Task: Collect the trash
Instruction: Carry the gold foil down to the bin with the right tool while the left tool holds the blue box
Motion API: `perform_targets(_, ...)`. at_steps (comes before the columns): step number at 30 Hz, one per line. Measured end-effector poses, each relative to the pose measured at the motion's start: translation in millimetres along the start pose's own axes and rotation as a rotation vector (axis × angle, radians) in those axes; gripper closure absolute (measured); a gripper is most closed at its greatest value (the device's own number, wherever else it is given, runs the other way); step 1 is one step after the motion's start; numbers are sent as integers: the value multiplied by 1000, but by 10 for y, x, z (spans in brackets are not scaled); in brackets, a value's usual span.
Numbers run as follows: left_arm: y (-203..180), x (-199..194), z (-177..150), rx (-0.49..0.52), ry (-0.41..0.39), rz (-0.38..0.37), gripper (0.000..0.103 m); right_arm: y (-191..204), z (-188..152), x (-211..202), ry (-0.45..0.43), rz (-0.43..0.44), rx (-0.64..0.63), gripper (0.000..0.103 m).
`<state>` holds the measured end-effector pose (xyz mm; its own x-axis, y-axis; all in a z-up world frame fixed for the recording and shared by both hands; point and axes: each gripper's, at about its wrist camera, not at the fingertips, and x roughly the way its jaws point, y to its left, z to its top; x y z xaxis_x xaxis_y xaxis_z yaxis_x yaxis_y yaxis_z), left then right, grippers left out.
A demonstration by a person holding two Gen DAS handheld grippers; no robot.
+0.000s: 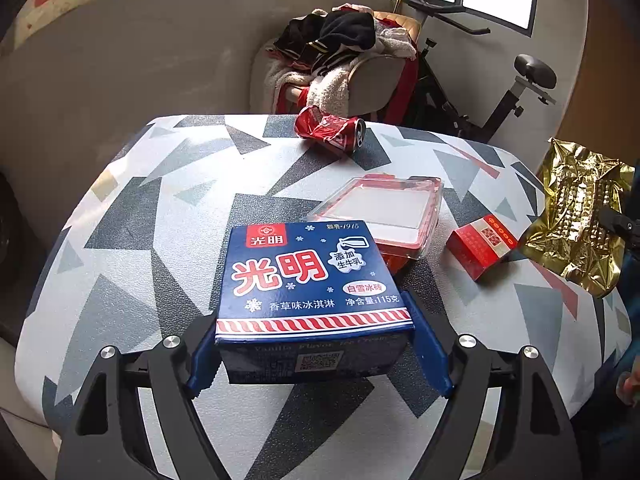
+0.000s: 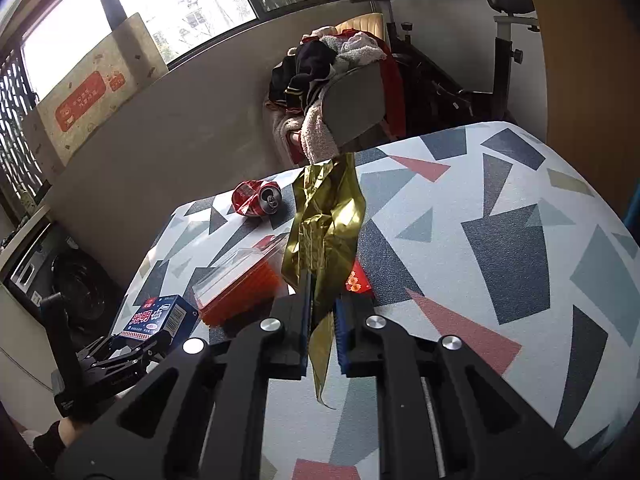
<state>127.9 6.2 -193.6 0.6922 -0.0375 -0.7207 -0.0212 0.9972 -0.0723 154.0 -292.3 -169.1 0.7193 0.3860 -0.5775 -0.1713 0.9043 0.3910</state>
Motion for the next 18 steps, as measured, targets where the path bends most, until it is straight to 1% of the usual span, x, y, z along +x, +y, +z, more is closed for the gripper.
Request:
perform_targets(4, 11, -122, -44, 18, -6, -10, 24, 105, -97, -72, -1, 11, -37, 89)
perform_targets(13, 170, -224, -23, 10, -13, 25, 25, 219, -254, -73, 23, 36, -53, 89)
perform_targets(18, 190, -367, -40, 25, -32, 15, 25, 270, -332, -110, 32, 49, -67, 89)
